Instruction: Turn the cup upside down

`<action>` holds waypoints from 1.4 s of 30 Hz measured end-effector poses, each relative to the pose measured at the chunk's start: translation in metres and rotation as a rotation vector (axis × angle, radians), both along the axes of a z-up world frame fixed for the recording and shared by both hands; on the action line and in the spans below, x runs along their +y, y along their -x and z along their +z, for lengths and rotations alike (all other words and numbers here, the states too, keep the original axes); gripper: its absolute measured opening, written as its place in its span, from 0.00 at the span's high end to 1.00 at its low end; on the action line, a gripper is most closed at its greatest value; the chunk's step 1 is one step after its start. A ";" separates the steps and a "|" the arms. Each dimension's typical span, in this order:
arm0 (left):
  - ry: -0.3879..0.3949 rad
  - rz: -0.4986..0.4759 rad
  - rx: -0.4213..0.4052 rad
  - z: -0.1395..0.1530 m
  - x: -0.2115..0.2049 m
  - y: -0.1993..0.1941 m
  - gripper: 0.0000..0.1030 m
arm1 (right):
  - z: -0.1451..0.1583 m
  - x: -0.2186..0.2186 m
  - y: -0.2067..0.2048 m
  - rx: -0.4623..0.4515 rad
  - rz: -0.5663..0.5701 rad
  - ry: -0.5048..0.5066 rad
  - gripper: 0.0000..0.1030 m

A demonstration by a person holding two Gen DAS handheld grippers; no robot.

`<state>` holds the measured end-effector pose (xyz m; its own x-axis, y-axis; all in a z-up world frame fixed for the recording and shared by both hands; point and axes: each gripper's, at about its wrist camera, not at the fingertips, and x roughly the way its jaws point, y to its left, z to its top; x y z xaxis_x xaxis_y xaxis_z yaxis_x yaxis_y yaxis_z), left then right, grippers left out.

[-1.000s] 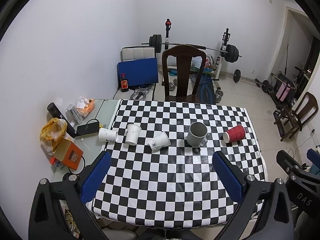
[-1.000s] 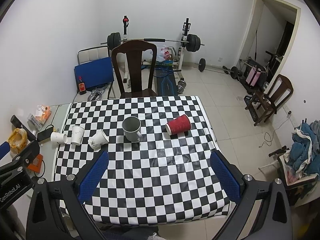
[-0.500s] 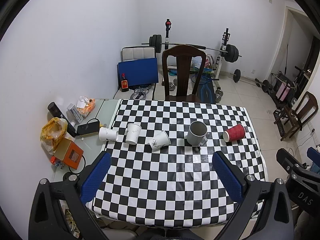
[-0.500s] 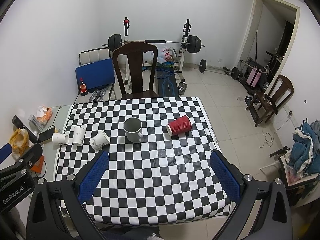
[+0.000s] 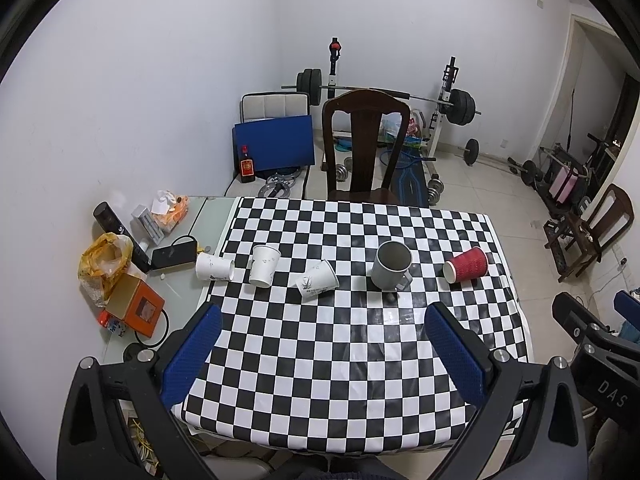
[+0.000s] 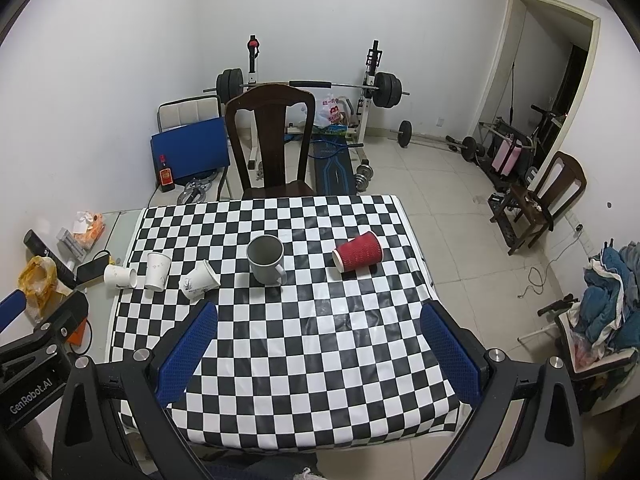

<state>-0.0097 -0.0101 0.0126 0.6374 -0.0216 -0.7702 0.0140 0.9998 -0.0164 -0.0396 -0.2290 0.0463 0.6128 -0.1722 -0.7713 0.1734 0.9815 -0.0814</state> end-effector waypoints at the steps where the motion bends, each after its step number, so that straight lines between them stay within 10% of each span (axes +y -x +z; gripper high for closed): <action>1: -0.002 -0.001 0.000 0.000 -0.001 0.000 0.00 | 0.001 -0.001 0.000 0.000 0.001 0.000 0.01; 32: -0.047 0.019 -0.066 -0.015 -0.013 -0.016 0.00 | -0.004 -0.010 -0.009 0.005 -0.031 -0.026 0.01; 36: -0.117 -0.007 -0.069 -0.061 -0.027 -0.058 0.00 | -0.040 -0.030 -0.038 0.053 -0.049 -0.038 0.01; 42: -0.183 -0.114 0.051 -0.169 -0.057 -0.125 0.00 | -0.173 -0.069 -0.095 0.266 -0.112 -0.064 0.01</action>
